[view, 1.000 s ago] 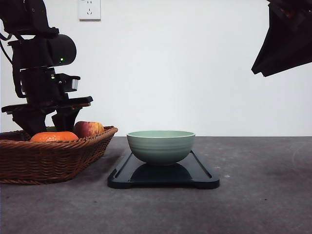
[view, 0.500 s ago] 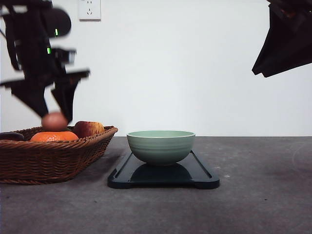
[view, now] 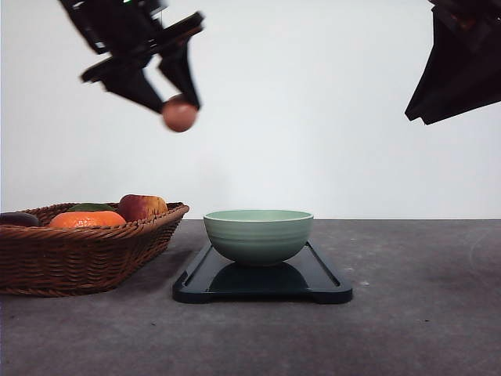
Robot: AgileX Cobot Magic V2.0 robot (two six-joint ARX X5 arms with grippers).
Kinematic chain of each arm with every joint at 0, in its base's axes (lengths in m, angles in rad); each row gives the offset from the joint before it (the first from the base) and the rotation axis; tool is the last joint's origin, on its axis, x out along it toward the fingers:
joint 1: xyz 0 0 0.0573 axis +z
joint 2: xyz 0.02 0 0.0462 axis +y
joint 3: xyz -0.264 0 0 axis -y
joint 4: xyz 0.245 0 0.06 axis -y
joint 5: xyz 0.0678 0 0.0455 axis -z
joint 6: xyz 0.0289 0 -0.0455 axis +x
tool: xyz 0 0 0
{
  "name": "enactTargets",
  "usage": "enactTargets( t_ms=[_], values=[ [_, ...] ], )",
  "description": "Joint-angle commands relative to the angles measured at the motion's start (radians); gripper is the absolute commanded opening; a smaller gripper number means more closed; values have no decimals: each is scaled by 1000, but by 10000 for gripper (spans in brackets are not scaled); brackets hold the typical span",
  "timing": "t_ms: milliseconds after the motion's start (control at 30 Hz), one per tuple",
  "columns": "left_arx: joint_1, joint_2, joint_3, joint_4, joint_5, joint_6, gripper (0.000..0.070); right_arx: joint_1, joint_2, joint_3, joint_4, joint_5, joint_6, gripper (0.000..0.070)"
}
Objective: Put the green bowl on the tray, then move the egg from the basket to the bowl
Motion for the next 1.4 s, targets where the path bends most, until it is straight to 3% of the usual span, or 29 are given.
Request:
enactTargets(
  t_ms=[0, 500, 667, 833, 1367],
  values=[
    [-27, 41, 23, 19, 5, -9, 224, 6, 8, 4, 6, 2, 3, 136],
    [-151, 267, 23, 167, -5, -8, 228, 6, 8, 4, -19, -1, -2, 136],
    [-175, 326, 23, 184, -64, 31, 229, 6, 8, 4, -30, -2, -2, 136],
    [-194, 355, 23, 201, -101, 68, 230, 6, 8, 4, -42, -2, -2, 136],
    [-202, 413, 23, 215, -113, 72, 243, 6, 8, 4, -51, -2, -1, 136]
  ],
)
